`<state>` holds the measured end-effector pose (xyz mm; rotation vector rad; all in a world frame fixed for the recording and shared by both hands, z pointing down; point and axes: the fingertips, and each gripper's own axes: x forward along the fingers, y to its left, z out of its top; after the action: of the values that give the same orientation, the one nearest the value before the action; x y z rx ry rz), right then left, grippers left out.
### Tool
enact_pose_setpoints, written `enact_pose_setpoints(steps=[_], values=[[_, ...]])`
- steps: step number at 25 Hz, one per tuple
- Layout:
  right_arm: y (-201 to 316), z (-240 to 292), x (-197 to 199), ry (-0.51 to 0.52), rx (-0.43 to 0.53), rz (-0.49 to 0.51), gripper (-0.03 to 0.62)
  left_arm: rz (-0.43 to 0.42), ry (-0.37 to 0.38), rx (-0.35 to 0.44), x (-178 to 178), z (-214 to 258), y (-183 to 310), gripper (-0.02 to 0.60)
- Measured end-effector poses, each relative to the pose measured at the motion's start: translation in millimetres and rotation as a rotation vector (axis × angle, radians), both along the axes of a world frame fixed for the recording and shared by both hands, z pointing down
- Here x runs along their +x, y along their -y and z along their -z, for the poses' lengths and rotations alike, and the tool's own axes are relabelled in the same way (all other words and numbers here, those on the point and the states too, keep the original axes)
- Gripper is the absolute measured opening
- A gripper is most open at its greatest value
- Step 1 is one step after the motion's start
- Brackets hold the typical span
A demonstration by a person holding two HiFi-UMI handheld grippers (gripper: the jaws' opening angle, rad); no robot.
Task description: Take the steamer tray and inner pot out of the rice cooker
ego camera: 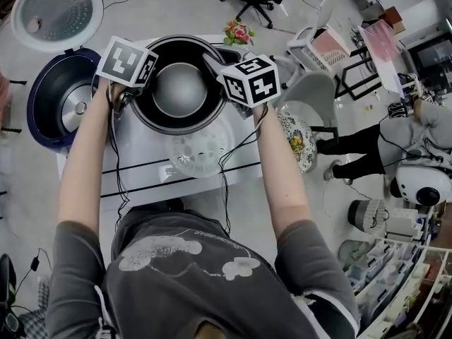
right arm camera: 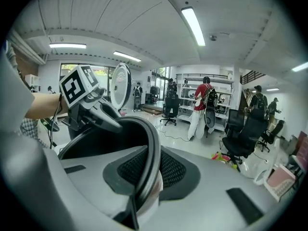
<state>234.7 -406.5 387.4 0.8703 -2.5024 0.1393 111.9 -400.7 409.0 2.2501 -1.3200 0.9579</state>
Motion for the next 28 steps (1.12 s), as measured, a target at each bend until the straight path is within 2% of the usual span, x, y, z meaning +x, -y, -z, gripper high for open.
enact_pose_setpoints(steps=[5,9,10,13,17,19,22,26,28], values=[[13.4,-25.5,1.0,-0.024,-0.035,-0.015,0.084,0.003,0.024,-0.026,-0.2,-27.0,14.1,0.063],[21.3,-38.3,6.2,-0.007,-0.081,-0.035,0.086,-0.016,0.069,0.054,7.7,-27.0,32.4,0.067],[22.0,-38.2,5.3,-0.001,-0.090,-0.039,0.086,-0.014,0.077,0.048,6.0,-27.3,32.8,0.067],[32.3,-41.4,5.4,0.004,-0.110,-0.042,0.086,0.021,0.107,-0.053,-2.3,-46.1,32.1,0.069],[33.7,-45.8,-1.5,-0.005,-0.160,-0.037,0.086,-0.015,0.100,-0.014,1.4,-42.9,43.1,0.072],[42.2,-51.4,-2.3,-0.010,-0.184,-0.036,0.086,0.002,0.114,-0.071,-1.8,-57.7,45.5,0.074],[54.8,-60.9,-3.7,-0.056,-0.209,-0.030,0.089,0.036,0.180,-0.128,-11.7,-74.8,50.4,0.081],[62.1,-75.5,-6.8,-0.195,-0.196,-0.015,0.098,-0.024,0.308,-0.104,-16.0,-80.6,54.4,0.095],[64.6,-80.8,-9.5,-0.229,-0.196,-0.010,0.099,-0.034,0.328,-0.109,-18.7,-83.2,56.1,0.095]])
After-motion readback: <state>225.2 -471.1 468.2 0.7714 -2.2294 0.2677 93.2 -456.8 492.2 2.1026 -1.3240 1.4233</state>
